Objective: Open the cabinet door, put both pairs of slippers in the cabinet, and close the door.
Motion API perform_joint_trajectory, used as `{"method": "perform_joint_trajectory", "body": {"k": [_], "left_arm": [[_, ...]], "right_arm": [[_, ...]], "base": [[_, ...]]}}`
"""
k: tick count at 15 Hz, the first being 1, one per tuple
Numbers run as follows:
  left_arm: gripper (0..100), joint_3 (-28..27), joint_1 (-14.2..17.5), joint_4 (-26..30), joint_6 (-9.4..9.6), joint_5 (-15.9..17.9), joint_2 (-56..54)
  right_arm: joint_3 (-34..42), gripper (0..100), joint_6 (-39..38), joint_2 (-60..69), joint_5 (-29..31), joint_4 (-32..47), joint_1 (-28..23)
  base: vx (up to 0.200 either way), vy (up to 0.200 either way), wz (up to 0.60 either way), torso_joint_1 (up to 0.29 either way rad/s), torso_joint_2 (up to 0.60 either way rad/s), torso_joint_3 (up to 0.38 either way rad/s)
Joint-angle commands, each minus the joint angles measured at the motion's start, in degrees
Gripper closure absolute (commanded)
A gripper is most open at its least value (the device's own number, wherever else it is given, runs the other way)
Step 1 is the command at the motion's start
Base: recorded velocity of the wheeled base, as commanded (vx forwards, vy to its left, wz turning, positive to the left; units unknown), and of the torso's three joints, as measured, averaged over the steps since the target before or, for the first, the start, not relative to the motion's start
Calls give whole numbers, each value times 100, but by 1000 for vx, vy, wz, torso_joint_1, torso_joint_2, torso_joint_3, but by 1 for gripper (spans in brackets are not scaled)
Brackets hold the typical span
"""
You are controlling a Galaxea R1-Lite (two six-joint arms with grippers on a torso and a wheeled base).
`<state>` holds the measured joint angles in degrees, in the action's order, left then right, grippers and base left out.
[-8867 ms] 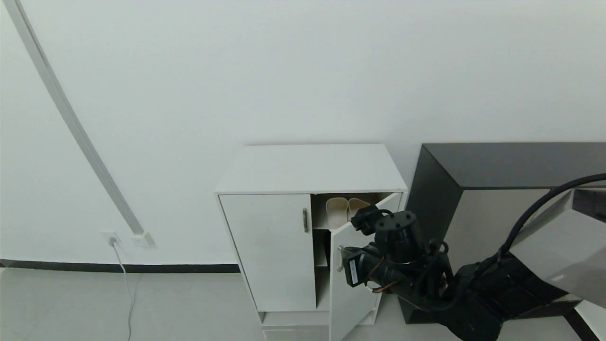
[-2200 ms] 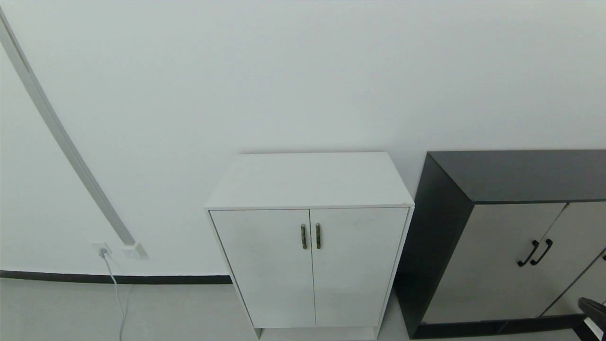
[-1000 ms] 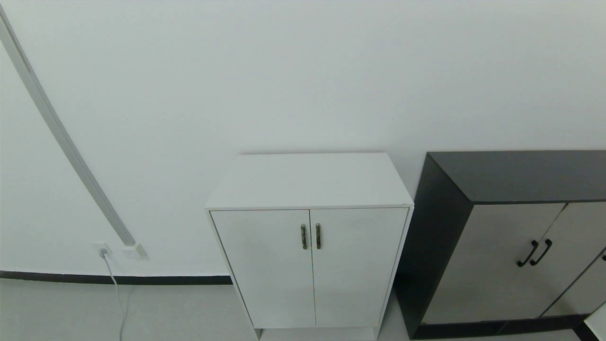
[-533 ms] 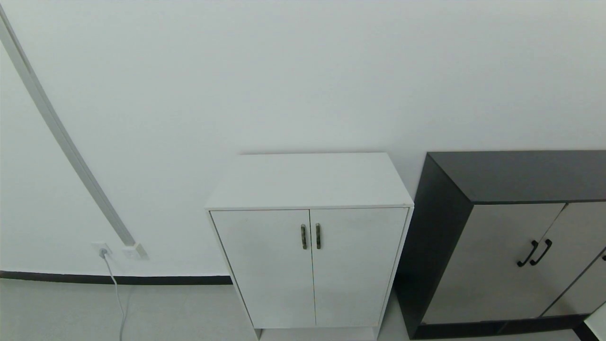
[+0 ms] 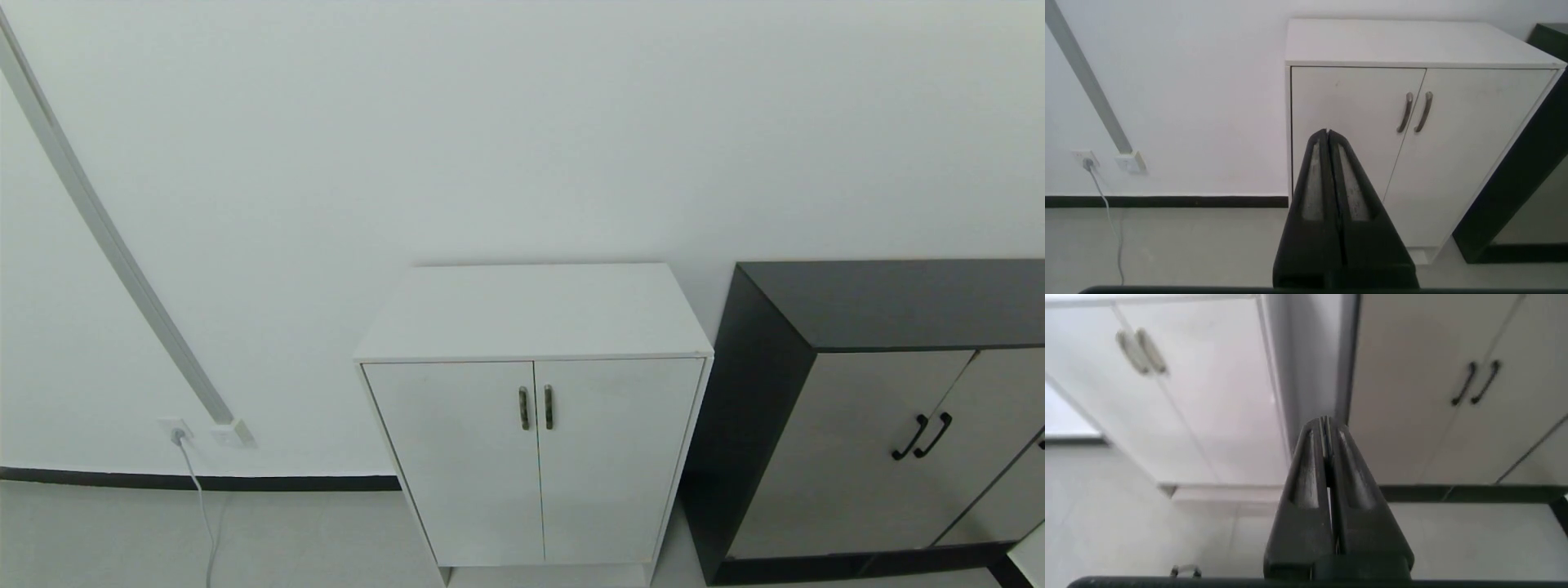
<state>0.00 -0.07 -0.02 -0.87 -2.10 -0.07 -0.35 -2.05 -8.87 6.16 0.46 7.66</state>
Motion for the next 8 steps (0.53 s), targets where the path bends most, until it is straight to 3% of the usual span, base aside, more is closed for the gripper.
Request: {"method": "perform_joint_trajectory", "body": {"k": [1, 5, 8], "left_arm": [[100, 0, -1, 2, -1, -1, 7], [100, 0, -1, -6, -1, -1, 7], [100, 0, -1, 2, -1, -1, 7]], "right_arm": [[0, 100, -24, 307, 0, -2, -133], [0, 100, -24, 307, 0, -2, -185], [0, 100, 11, 96, 0, -2, -651]], "base": [[0, 0, 0, 0, 0, 0], [0, 0, 0, 0, 0, 0], [0, 0, 0, 0, 0, 0]]}}
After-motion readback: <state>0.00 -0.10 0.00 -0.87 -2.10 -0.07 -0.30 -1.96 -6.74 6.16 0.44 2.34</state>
